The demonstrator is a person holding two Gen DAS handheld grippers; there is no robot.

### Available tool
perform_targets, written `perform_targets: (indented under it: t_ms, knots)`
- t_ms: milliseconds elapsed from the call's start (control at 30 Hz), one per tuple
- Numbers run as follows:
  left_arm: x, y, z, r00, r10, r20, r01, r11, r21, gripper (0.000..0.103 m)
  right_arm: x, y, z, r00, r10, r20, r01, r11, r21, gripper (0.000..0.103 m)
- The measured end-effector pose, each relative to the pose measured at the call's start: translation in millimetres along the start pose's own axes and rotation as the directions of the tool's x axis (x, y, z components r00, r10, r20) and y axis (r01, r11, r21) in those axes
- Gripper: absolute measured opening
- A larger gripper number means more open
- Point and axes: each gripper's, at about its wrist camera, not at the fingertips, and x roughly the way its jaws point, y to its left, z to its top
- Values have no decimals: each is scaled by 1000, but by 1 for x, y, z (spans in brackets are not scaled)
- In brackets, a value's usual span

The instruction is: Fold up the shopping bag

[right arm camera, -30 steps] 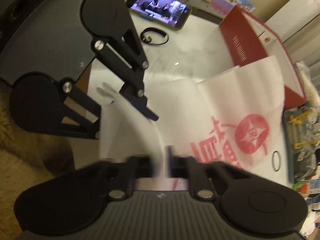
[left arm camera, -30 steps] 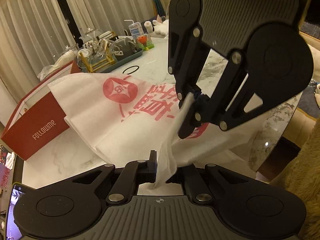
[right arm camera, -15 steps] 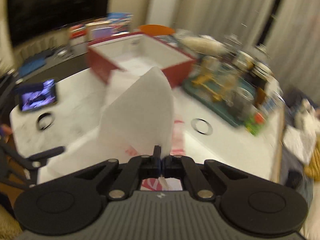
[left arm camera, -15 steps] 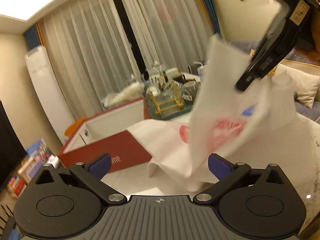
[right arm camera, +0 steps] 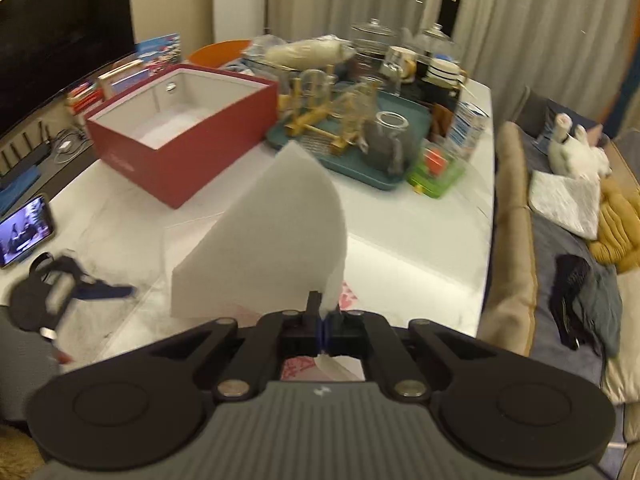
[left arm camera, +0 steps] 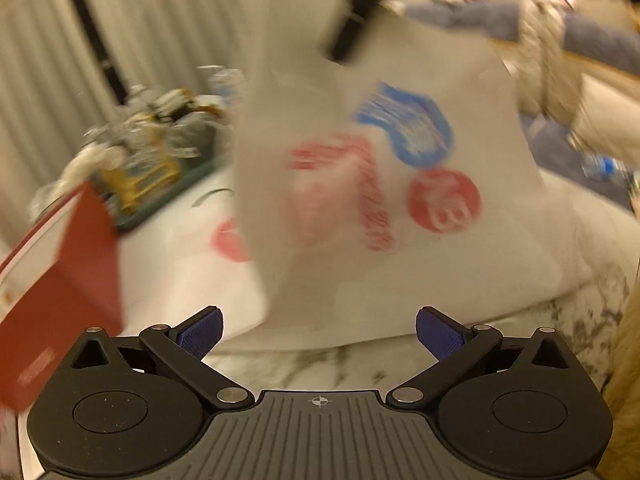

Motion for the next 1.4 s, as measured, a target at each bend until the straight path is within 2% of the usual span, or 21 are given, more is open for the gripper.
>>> perform_targets:
  t_ms: [100, 167, 233, 267, 300, 333, 367, 467, 567, 733, 800, 900, 967, 1033, 1100, 1167, 1233, 1267, 1333, 1367, 1400]
  knots:
    - [16, -14, 1, 999, -21, -31, 21, 1000, 10, 103, 0, 4, 4, 1000, -15, 2, 15, 999, -40, 0]
    - [18, -9, 1, 998, -53, 27, 54, 997, -49, 103, 2, 0, 7, 1000, -21, -1, 21, 999, -42, 0]
    - [24, -8, 2, 996, -84, -1, 83, 993, -89, 90, 2, -8, 9, 1000, -30, -3, 30, 999, -37, 1]
    - [23, -6, 0, 992, -127, 14, 128, 985, -114, 62, 3, -13, 11, 999, -37, -4, 37, 999, -35, 1]
    - [23, -4, 0, 989, -145, 18, 146, 979, -139, 27, 3, -19, 11, 999, -47, -5, 46, 998, -33, 1]
    - [22, -5, 1, 992, -128, 9, 128, 982, -137, 13, 3, -25, 12, 998, -56, -5, 56, 998, -29, 1]
    - [21, -8, 2, 995, -101, -2, 100, 989, -107, 7, 4, -30, 13, 998, -62, -7, 62, 998, -23, 1]
    - [14, -15, 4, 995, -95, -12, 95, 994, -55, 8, 11, -45, 14, 998, -66, -19, 66, 998, 7, 1]
    - [-6, -11, 4, 995, -91, 36, 94, 992, -79, 8, 20, -51, 17, 995, -102, -6, 102, 995, 2, 1]
    - [-18, -6, -7, 999, 1, -50, -5, 996, -85, 8, 30, -67, 25, 984, -178, 29, 177, 984, 32, 1]
    - [-23, -3, -16, 998, 19, -63, -26, 993, -116, 8, 36, -74, 29, 976, -217, 29, 216, 976, 30, 1]
    - [-35, 6, -18, 999, 41, -27, -45, 982, -182, 8, 52, -87, 30, 965, -261, -28, 262, 964, 39, 1]
    - [-38, 9, -14, 1000, 1, 1, -1, 979, -202, 8, 54, -91, 29, 970, -241, -39, 243, 967, 70, 1]
    - [-26, 8, -7, 996, -74, -44, 64, 980, -189, 8, 53, -93, 29, 975, -220, -39, 222, 970, 96, 1]
    - [-12, -3, -2, 992, -98, -81, 88, 988, -125, 8, 42, -87, 32, 981, -195, -4, 195, 975, 103, 1]
    - [-4, -12, 5, 990, -124, -61, 118, 989, -93, 8, 28, -79, 37, 985, -169, 34, 164, 981, 108, 1]
    - [-4, -13, 14, 991, -133, 11, 133, 983, -125, 15, 14, -71, 42, 987, -145, 70, 137, 985, 108, 1]
    - [-4, -13, 18, 991, -121, 47, 127, 981, -148, 25, 7, -67, 44, 987, -140, 84, 131, 986, 103, 1]
    - [1, -16, 26, 993, -90, 82, 102, 981, -165, 64, -3, -64, 45, 985, -136, 102, 125, 987, 104, 1]
    - [4, -17, 29, 993, -71, 92, 85, 983, -163, 95, -7, -63, 45, 985, -135, 109, 124, 987, 107, 1]
    - [6, -18, 31, 993, -53, 110, 70, 985, -159, 100, -11, -62, 45, 984, -135, 116, 122, 986, 109, 1]
